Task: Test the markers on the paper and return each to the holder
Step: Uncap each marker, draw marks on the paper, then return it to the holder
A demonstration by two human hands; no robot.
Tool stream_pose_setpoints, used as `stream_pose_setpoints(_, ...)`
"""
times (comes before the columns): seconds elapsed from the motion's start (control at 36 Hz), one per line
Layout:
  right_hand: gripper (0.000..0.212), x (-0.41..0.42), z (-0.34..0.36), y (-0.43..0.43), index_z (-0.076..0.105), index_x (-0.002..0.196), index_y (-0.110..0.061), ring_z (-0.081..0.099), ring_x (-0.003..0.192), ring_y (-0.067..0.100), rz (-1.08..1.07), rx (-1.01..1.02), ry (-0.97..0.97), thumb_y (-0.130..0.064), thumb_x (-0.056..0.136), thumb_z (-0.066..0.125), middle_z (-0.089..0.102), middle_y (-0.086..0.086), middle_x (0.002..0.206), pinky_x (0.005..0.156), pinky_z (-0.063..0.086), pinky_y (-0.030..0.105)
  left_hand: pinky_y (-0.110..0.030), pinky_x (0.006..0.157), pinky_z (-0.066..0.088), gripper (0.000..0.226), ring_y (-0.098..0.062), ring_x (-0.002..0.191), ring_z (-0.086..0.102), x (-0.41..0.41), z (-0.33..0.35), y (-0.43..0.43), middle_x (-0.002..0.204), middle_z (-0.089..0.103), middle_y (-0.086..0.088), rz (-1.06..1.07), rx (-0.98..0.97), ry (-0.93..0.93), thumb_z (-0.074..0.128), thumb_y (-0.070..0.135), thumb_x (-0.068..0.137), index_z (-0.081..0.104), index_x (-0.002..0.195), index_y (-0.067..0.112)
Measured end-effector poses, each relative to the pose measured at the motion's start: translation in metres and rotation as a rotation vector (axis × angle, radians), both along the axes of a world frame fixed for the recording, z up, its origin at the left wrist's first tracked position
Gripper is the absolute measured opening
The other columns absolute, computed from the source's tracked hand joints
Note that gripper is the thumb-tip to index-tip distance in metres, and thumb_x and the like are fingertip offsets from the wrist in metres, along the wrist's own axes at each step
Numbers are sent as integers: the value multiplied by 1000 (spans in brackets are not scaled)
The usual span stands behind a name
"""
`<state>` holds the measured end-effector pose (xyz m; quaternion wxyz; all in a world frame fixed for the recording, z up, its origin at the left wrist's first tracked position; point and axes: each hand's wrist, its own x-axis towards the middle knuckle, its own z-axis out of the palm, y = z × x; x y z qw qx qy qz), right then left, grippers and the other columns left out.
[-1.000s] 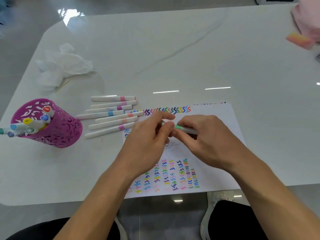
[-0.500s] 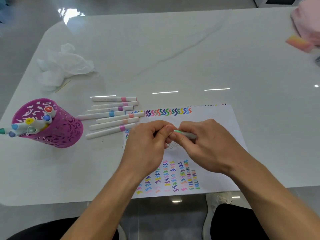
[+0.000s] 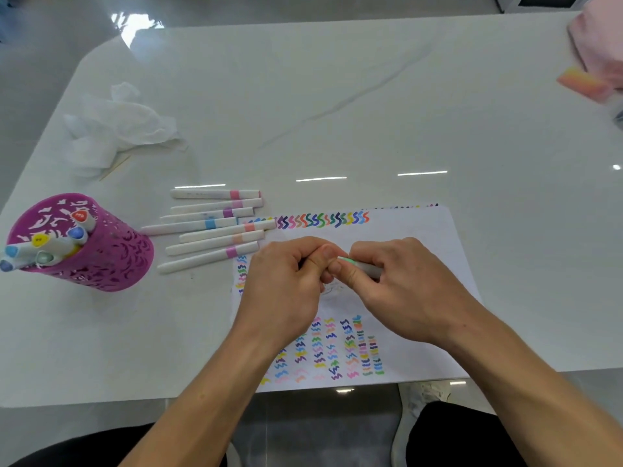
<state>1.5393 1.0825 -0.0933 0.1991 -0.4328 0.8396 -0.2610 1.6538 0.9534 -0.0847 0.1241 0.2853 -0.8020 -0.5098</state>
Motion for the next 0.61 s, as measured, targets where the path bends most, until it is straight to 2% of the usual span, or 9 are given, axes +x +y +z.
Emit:
stream_pose_setpoints(0.22,55,-2,-1,2,42,59,-22,43,52,14,-21,9,-15,-56,100,54,42,-5,49,50,28,27,-11,57,48,27,-2,66,64,-4,-2,3,67,68,15,8,-7,-5,57,17,100,78,88,29)
stream_pose_setpoints(0.36,61,-4,0,3,35,58,-19,37,52,15,-31,13,-26,-61,98,52,35,-4,47,50,26,29,-17,61,52,26,-4,67,64,-6,-4,6,66,68,11,20,-33,-23,57,20,100,77,88,31)
stream_pose_setpoints(0.47,64,-2,0,5,31,57,-19,32,49,16,-59,-28,-80,-67,96,50,29,-4,47,49,24,24,-14,59,49,23,-1,66,64,-8,-3,3,68,70,13,44,-46,-2,60,21,99,79,90,29)
stream_pose_setpoints(0.53,62,-3,1,5,32,57,-21,33,49,15,-63,-40,-87,-68,95,49,30,-5,47,49,26,24,-12,59,49,21,0,65,64,-8,-3,3,69,70,15,56,-10,24,60,22,99,79,91,30)
stream_pose_setpoints(0.61,59,-6,2,7,38,61,-22,35,49,14,-73,19,-87,-70,94,44,37,-6,50,50,27,25,-16,64,53,20,0,69,66,-10,-4,5,74,71,18,58,-49,17,59,27,99,77,94,33)
